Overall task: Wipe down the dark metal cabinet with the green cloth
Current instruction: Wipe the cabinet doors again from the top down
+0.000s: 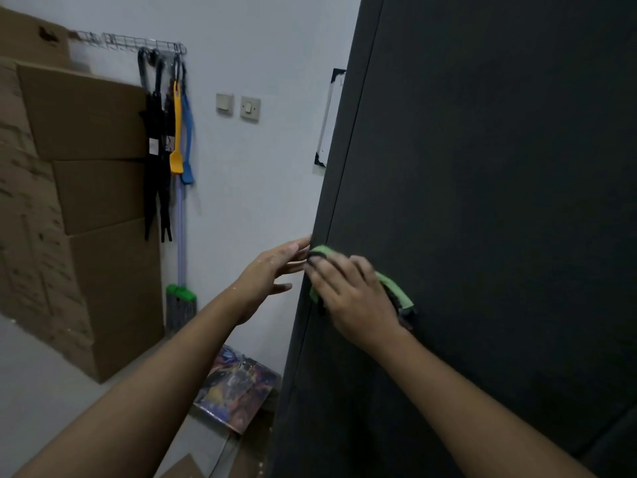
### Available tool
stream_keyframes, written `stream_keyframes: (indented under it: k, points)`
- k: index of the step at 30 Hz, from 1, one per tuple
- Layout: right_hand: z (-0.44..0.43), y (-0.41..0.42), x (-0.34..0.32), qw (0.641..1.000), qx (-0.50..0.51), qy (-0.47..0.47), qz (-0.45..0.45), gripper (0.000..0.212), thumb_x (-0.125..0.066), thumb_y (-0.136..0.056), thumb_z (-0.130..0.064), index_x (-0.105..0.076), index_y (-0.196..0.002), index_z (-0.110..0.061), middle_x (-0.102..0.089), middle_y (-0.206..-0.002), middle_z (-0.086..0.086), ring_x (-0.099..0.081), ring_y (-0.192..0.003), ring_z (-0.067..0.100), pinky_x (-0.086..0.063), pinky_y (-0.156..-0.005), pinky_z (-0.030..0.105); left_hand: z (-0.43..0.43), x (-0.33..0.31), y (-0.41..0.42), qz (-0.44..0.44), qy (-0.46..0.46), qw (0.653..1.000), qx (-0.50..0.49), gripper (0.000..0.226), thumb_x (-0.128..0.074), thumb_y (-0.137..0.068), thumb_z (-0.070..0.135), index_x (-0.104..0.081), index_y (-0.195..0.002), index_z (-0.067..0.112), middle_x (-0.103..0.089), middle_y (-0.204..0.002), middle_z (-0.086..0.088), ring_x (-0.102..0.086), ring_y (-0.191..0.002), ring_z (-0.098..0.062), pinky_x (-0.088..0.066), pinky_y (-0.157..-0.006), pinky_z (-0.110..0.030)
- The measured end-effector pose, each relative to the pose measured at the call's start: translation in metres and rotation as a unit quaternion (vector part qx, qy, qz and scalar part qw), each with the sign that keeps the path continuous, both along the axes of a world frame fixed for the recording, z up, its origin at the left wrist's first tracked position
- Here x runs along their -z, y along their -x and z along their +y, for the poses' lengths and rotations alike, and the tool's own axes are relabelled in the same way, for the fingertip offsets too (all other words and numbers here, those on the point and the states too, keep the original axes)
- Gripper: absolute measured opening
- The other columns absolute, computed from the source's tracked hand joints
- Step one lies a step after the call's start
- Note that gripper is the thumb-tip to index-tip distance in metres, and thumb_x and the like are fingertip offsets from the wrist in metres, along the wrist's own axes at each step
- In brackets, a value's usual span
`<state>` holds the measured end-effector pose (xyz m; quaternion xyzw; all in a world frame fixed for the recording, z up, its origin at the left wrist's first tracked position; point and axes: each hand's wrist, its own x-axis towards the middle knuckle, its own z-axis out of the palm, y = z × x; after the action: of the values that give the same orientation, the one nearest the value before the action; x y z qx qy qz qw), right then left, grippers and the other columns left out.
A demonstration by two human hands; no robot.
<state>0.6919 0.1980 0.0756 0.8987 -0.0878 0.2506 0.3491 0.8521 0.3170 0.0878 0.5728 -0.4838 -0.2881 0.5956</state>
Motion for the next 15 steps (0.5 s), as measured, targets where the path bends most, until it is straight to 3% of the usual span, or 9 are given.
stream_keyframes:
  k: [4, 8, 10, 12, 14, 15]
  points:
    - [0.008, -0.010, 0.039, 0.982, 0.043, -0.009, 0.182, 0.059, -0.063, -0.084, -0.028, -0.054, -0.143, -0.023, -0.049, -0.149, -0.001, -0.040, -0.136, 0.026, -0.024, -0.110, 0.049, 0.001, 0.000, 0.005, -0.032, -0.008, 0.999, -0.009, 0.041, -0.028, -0.104, 0.047, -0.044, -0.142, 0.044, -0.053, -0.135, 0.021, -0.052, -0.124, -0.003, -0.039, -0.107, -0.043]
    - [0.013, 0.008, 0.055, 0.950, 0.067, -0.020, 0.306, 0.067, -0.055, -0.098, -0.018, -0.024, -0.157, -0.018, -0.019, -0.165, 0.004, -0.014, -0.151, 0.030, -0.015, -0.120, 0.052, 0.002, 0.005, 0.009, -0.109, -0.007, 0.994, -0.025, 0.045, -0.028, -0.104, 0.043, -0.034, -0.149, 0.038, -0.041, -0.147, 0.018, -0.039, -0.134, -0.004, -0.030, -0.110, -0.033]
    - [0.012, 0.020, 0.052, 0.964, 0.044, -0.017, 0.261, 0.073, -0.067, -0.091, -0.020, -0.033, -0.155, -0.020, -0.032, -0.161, 0.002, -0.029, -0.145, 0.029, -0.026, -0.116, 0.050, 0.001, 0.010, 0.009, -0.135, -0.005, 0.990, -0.031, 0.049, -0.032, -0.103, 0.045, -0.030, -0.151, 0.037, -0.034, -0.154, 0.016, -0.033, -0.137, -0.001, -0.027, -0.114, -0.031]
    - [0.000, 0.034, 0.045, 0.987, 0.024, -0.019, 0.155, 0.072, -0.078, -0.078, -0.022, -0.051, -0.145, -0.023, -0.051, -0.148, 0.000, -0.046, -0.132, 0.026, -0.036, -0.102, 0.045, -0.002, 0.016, 0.011, -0.144, 0.011, 0.989, -0.029, 0.049, -0.036, -0.103, 0.043, -0.026, -0.151, 0.040, -0.031, -0.155, 0.019, -0.030, -0.138, 0.005, -0.026, -0.117, -0.030]
    - [-0.013, 0.055, 0.033, 1.000, -0.008, -0.017, -0.005, 0.058, -0.069, -0.085, -0.020, -0.056, -0.142, -0.024, -0.056, -0.144, -0.003, -0.051, -0.125, 0.024, -0.038, -0.094, 0.043, -0.005, 0.022, 0.018, -0.172, 0.027, 0.984, -0.036, 0.052, -0.039, -0.104, 0.039, -0.018, -0.151, 0.043, -0.028, -0.154, 0.021, -0.030, -0.136, 0.010, -0.027, -0.117, -0.025]
    - [-0.018, 0.067, 0.027, 0.998, -0.012, -0.007, -0.068, 0.053, -0.062, -0.090, -0.019, -0.055, -0.142, -0.025, -0.056, -0.144, -0.005, -0.052, -0.124, 0.023, -0.039, -0.093, 0.043, -0.009, 0.027, 0.023, -0.206, 0.019, 0.977, -0.053, 0.059, -0.040, -0.103, 0.042, -0.010, -0.154, 0.040, -0.026, -0.156, 0.015, -0.028, -0.139, 0.004, -0.026, -0.118, -0.030]
